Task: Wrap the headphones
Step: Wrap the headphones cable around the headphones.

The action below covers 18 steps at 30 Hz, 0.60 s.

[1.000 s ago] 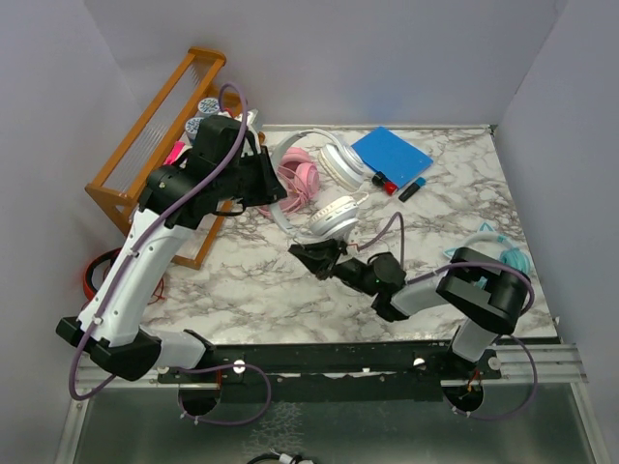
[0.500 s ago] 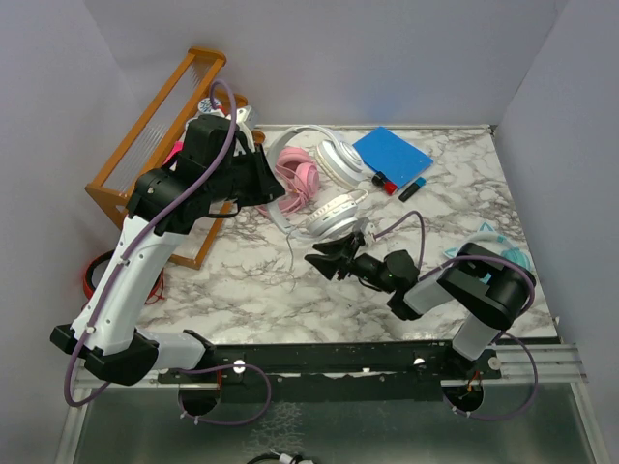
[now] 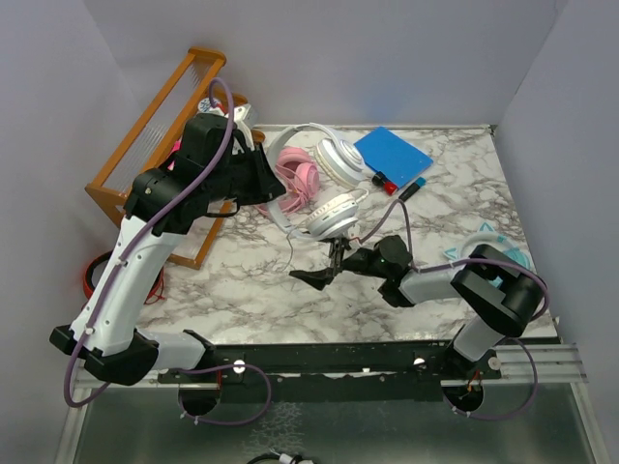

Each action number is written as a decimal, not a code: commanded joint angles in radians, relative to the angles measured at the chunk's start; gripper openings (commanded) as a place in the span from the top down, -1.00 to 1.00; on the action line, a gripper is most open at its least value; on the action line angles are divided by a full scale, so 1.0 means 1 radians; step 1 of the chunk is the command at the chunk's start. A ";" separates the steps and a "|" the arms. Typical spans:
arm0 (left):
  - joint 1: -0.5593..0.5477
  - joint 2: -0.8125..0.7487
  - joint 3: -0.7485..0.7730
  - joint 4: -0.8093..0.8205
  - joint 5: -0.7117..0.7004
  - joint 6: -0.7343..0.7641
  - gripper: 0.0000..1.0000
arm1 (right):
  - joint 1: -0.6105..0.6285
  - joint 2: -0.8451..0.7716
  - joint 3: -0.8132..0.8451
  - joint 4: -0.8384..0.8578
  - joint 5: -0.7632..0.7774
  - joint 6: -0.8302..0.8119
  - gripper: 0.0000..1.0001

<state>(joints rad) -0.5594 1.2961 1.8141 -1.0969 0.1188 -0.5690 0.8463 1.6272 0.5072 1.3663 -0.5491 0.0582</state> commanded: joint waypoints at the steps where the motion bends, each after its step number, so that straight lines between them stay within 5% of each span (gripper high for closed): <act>1: 0.000 -0.001 0.053 0.035 0.056 -0.030 1.00 | 0.008 0.010 0.023 -0.119 0.023 -0.141 -1.00; 18: 0.000 0.017 0.086 0.036 0.065 -0.027 1.00 | 0.013 0.206 0.152 -0.124 -0.078 -0.016 -0.61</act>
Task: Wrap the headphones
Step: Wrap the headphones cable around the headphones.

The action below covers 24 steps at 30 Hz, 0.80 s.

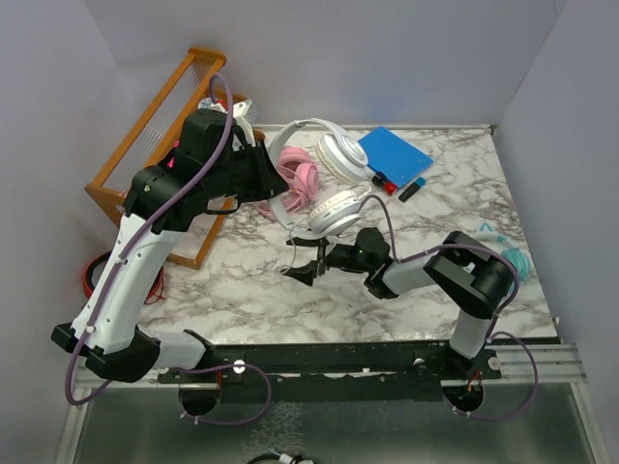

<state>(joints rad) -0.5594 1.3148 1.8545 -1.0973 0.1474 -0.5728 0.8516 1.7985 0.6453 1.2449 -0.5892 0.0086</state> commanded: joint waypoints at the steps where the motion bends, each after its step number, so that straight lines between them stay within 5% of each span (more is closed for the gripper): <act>1: 0.000 -0.001 0.049 0.036 0.035 -0.021 1.00 | 0.009 0.043 0.011 0.012 -0.040 0.048 -0.56; 5: 0.000 0.001 0.057 0.032 0.021 -0.013 1.00 | 0.009 0.093 -0.022 0.131 -0.015 0.126 -0.08; 10: 0.000 -0.006 0.049 0.026 0.026 -0.009 1.00 | 0.007 0.099 -0.041 0.165 0.087 0.158 0.95; 15: 0.000 -0.031 0.041 0.006 0.019 0.004 1.00 | -0.107 0.058 -0.069 0.211 0.175 0.355 0.99; 24: 0.000 -0.123 -0.128 -0.003 0.056 0.070 1.00 | -0.419 -0.049 -0.003 0.119 0.070 0.559 0.99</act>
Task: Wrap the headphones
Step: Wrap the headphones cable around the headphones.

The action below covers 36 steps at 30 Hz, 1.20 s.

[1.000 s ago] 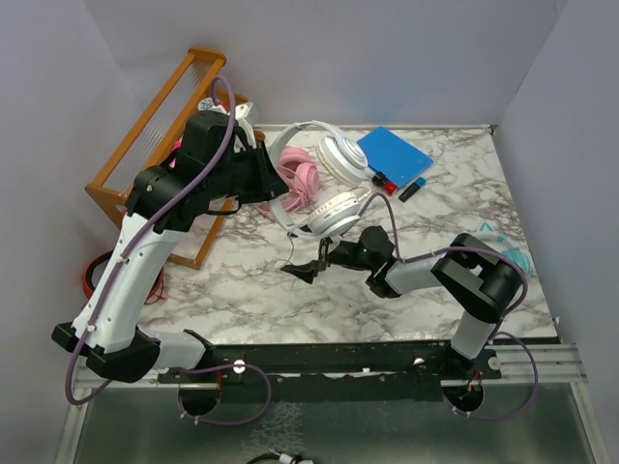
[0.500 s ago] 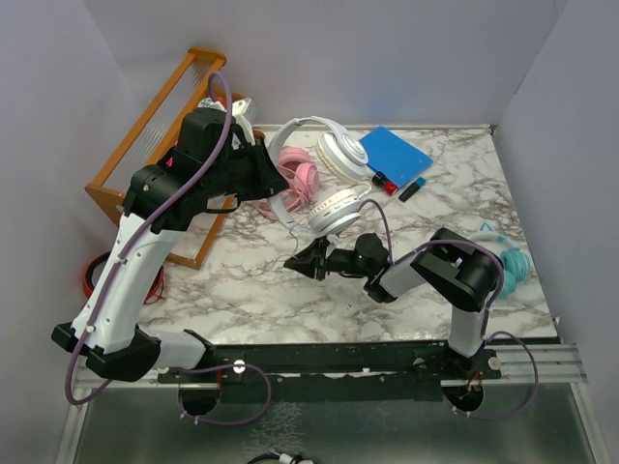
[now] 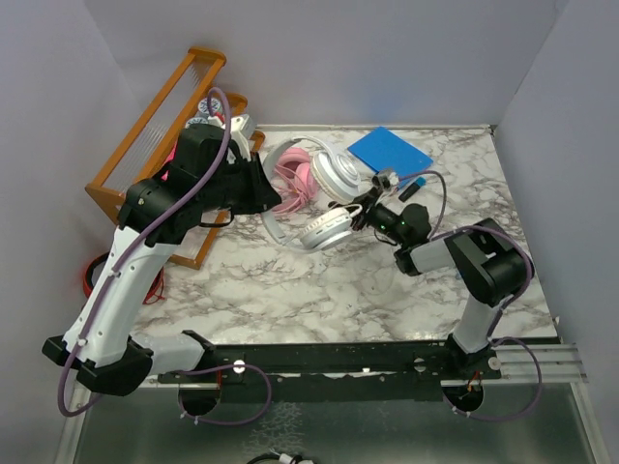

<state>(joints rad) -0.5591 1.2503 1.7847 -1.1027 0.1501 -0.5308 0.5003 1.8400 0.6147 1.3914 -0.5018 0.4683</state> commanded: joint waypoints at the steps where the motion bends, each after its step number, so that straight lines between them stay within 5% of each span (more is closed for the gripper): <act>1: -0.001 -0.069 -0.076 0.003 0.045 0.032 1.00 | -0.093 -0.114 0.035 -0.057 -0.018 0.099 0.99; 11: -0.011 -0.099 -0.269 0.020 -0.022 0.115 1.00 | -0.226 -0.290 0.302 -0.558 -0.205 -0.011 0.99; 17: -0.076 -0.098 -0.356 0.063 -0.291 0.161 1.00 | -0.226 -0.342 0.451 -0.774 -0.410 0.014 0.99; 28: -0.273 -0.004 -0.397 0.071 -0.875 0.214 1.00 | -0.226 -0.414 0.590 -1.135 -0.553 0.014 0.99; 36: -0.355 0.056 -0.393 0.095 -1.127 0.256 1.00 | -0.225 -0.458 0.549 -1.091 -0.644 0.134 0.99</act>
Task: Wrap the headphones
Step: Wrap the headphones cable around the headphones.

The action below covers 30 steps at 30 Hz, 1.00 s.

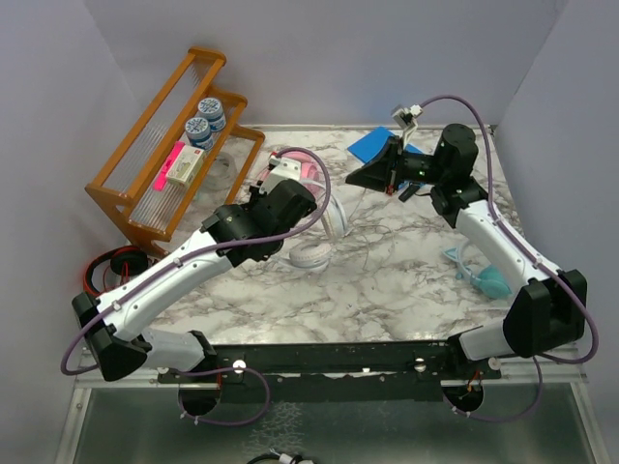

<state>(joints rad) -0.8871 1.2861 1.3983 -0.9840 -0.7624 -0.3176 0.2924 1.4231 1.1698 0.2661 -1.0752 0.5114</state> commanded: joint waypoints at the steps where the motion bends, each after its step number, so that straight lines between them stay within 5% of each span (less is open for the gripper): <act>1: -0.030 0.028 0.000 -0.020 -0.235 0.033 1.00 | -0.018 -0.043 -0.022 0.076 -0.083 0.132 0.99; 5: -0.030 0.065 0.046 -0.030 -0.260 -0.052 1.00 | -0.010 -0.082 -0.103 0.224 -0.097 0.276 0.99; 17: -0.030 0.209 0.122 -0.028 -0.259 -0.285 1.00 | 0.123 -0.186 -0.203 0.204 0.058 0.309 0.87; 24: -0.047 0.243 0.127 0.018 -0.254 -0.218 1.00 | 0.124 -0.174 -0.090 -0.035 0.242 0.155 0.99; 30: -0.051 0.169 0.040 0.048 -0.223 -0.210 1.00 | 0.079 -0.123 0.011 -0.015 0.248 0.172 0.99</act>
<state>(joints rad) -0.9340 1.5242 1.4902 -0.9672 -0.9630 -0.5320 0.3904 1.2705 1.0924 0.2592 -0.8581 0.7040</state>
